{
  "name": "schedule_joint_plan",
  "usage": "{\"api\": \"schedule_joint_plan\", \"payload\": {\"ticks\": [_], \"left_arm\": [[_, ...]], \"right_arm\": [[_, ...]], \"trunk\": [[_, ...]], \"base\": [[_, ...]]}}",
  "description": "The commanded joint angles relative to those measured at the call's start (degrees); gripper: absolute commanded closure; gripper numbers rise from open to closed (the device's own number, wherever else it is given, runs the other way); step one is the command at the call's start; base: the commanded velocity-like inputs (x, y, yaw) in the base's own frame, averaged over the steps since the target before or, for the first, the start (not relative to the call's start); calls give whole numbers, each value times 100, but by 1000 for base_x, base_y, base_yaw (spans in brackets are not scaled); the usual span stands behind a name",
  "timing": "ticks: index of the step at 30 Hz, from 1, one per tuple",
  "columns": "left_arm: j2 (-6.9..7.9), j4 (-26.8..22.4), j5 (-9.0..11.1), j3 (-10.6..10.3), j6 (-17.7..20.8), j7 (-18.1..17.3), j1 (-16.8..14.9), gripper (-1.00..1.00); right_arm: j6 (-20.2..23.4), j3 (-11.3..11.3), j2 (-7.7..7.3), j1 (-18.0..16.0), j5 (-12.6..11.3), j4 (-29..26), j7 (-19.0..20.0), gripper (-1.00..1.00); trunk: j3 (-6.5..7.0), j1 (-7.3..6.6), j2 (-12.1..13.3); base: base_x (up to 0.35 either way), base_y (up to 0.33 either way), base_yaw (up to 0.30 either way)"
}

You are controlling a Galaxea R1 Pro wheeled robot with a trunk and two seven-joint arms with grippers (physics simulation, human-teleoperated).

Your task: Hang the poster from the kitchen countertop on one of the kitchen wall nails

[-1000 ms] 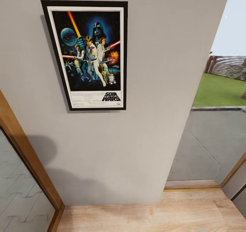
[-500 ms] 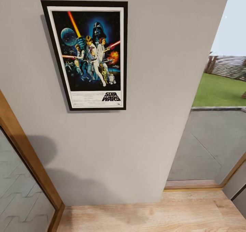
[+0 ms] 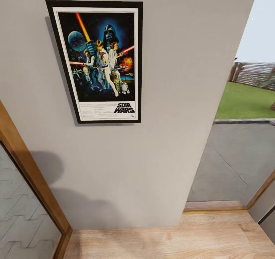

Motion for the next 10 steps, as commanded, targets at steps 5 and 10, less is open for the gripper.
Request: {"api": "schedule_joint_plan", "payload": {"ticks": [5, 10], "left_arm": [[-1, 1, 51, 10, -64, -37, -2, -100], [2, 2, 51, 17, -81, -36, -2, -100]], "right_arm": [[-43, 47, -3, -5, -61, 28, 33, -100], [-44, 47, -3, -3, -61, 28, 33, -100]], "trunk": [[-11, 4, -12], [-11, 4, -12]], "base": [[0, 0, 0], [0, 0, 0]]}}
